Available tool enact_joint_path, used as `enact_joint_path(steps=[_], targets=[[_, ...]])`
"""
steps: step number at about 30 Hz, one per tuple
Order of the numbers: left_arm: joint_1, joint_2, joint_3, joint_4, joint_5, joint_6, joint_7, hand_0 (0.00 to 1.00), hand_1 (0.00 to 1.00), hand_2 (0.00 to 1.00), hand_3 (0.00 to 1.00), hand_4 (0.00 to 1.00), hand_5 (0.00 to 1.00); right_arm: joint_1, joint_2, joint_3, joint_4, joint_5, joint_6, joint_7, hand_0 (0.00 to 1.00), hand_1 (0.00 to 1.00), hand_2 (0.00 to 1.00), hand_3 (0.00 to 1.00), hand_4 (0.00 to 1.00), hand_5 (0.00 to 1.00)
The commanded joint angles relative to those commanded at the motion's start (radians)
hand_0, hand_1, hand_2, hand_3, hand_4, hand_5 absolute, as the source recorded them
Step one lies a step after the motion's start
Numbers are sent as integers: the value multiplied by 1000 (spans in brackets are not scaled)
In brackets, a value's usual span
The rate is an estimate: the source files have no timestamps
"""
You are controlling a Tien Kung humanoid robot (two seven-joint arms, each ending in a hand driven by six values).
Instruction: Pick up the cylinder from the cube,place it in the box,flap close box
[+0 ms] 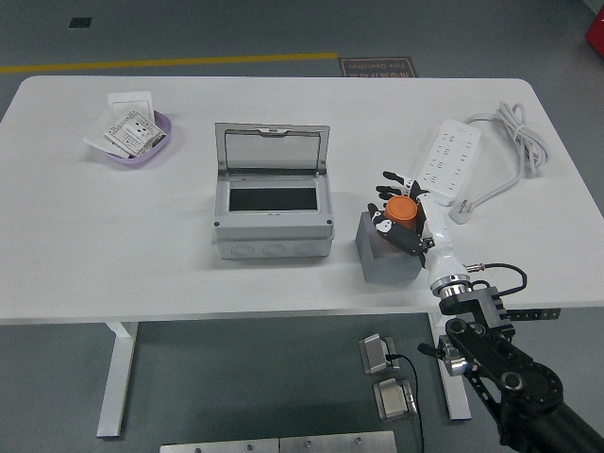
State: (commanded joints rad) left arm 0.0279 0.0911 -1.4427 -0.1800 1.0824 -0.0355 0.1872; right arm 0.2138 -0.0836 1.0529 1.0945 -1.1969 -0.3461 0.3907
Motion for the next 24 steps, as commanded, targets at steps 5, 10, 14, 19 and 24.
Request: enact_joint_path(steps=[5,10,14,19,24], targets=[[-1,0,0,0,0,0,0,636,671,648,661,738,264,0,0,-1,-2,9,2,4,658,666,591,640,431,86],[-1,0,1,0,-1,0,0,636,671,649,662,739,264,-1,1,-3,-2,20,10,8,681,641,560,557,242,143],[-1,0,1,0,-1,-1,-1,636,671,649,662,739,264,-1,1,-5,-1,26,13,8,681,641,560,557,242,143],[-2,0,2,0,-4,-1,-2,636,671,651,663,741,263,0,2,-5,1,25,9,4,675,626,541,500,179,84],[-3,0,4,0,-7,-1,-4,636,670,651,663,741,264,0,2,-7,6,19,2,-3,634,584,502,413,103,45]])
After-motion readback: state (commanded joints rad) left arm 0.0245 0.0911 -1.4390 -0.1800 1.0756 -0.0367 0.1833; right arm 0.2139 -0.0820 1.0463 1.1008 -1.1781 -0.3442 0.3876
